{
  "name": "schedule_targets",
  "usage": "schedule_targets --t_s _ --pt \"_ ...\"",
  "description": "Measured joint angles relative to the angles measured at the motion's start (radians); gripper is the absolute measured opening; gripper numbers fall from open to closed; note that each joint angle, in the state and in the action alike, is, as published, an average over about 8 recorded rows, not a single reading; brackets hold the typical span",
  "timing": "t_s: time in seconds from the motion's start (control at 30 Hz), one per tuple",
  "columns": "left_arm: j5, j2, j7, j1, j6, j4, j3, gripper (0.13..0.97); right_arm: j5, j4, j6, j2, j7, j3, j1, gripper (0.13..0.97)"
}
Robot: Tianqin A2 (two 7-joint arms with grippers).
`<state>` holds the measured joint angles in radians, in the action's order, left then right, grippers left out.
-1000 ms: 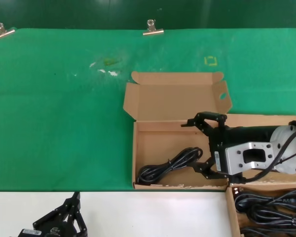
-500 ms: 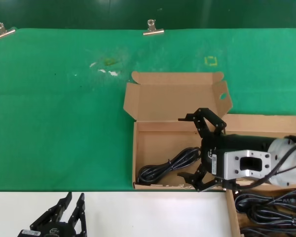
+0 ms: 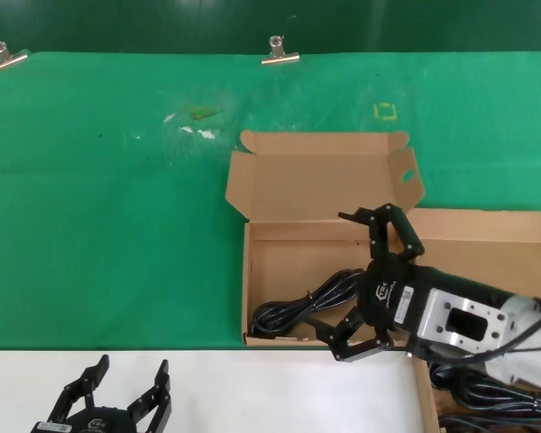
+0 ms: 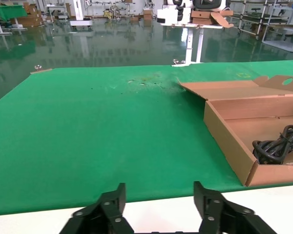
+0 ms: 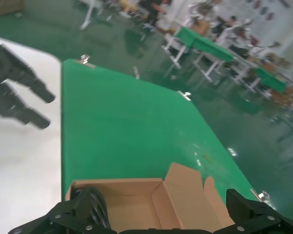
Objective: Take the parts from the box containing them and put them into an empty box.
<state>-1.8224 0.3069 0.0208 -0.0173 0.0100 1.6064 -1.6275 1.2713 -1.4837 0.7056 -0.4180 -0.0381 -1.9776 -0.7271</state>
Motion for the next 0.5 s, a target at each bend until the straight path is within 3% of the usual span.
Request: schedule_targets --t_s 0.5 --pt "0.006 -0.002 -0.006 0.005 -0.003 -0.002 0.008 0.715 0.15 -0.033 -0.2 0.033 0.011 0.107 0.206 0.966"
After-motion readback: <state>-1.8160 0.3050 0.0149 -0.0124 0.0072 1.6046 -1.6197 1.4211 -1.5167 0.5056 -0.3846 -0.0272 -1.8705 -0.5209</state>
